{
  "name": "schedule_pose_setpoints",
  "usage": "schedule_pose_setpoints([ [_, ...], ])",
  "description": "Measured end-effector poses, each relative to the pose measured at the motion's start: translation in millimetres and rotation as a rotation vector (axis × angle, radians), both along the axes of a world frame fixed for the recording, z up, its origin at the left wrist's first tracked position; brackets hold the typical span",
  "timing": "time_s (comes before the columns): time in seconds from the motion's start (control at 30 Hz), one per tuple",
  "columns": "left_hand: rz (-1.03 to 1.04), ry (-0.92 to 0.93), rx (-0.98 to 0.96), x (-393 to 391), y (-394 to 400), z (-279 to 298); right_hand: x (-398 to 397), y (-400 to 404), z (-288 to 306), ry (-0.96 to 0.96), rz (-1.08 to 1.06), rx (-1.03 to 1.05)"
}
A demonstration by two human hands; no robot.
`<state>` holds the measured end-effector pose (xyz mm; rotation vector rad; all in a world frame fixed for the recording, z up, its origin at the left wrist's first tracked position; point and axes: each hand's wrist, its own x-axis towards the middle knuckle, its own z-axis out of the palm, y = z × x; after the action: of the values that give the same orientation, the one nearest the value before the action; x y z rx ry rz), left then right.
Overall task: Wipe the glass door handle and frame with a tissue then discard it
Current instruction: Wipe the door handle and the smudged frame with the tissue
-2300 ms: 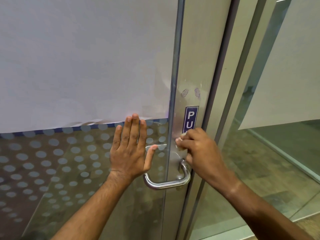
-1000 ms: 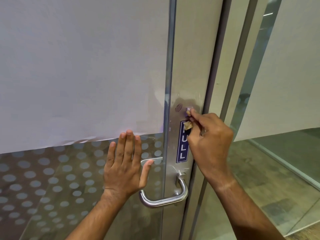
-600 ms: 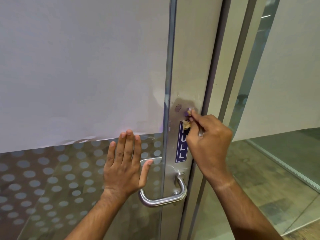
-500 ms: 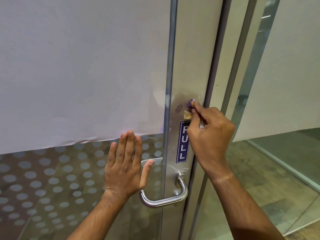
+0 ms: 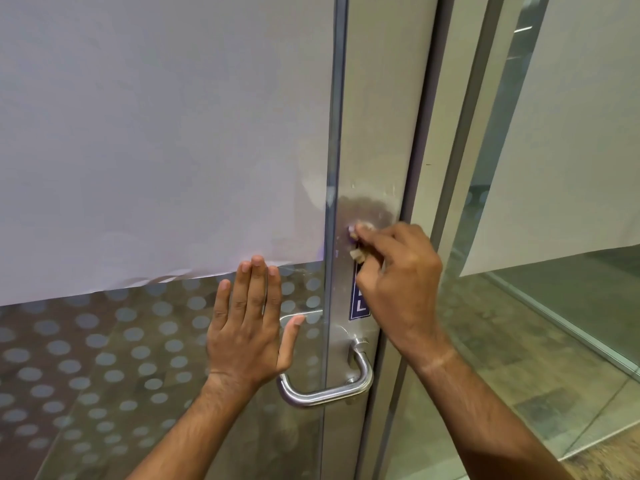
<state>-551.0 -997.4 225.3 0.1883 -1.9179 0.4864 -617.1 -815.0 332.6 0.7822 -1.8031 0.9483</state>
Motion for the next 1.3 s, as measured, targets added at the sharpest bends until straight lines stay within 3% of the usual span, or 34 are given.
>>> schedule_pose_setpoints([
  [0.13, 0.004, 0.002, -0.004, -1, 0, 0, -6, -10, 20, 0.048, -0.048, -0.100],
  [0.27, 0.020, 0.001, -0.004, -1, 0, -1, 0, -11, -2, 0.132, -0.025, 0.023],
  [0.37, 0.009, 0.000, -0.006, -1, -1, -1, 3, -3, -20, 0.077, 0.011, 0.072],
  [0.47, 0.012, 0.003, -0.006, -1, -1, -1, 0, -3, -10, -0.007, 0.042, -0.077],
  [0.57, 0.020, 0.002, -0.011, -1, -1, -1, -5, -13, 14, 0.055, 0.022, -0.202],
  [0.7, 0.025, 0.009, -0.012, -2, -2, -2, -1, -13, 7, 0.144, -0.008, -0.051],
  [0.8, 0.021, 0.001, -0.006, -2, -1, -2, 6, 3, -15, 0.009, 0.062, 0.110],
  [0.97, 0.022, 0.000, -0.002, -2, -1, -1, 5, 26, 3, -0.297, 0.284, -0.113],
  [1.3, 0.023, 0.003, -0.010, -1, -1, 0, -3, 32, 30, -0.684, 0.620, -0.284],
])
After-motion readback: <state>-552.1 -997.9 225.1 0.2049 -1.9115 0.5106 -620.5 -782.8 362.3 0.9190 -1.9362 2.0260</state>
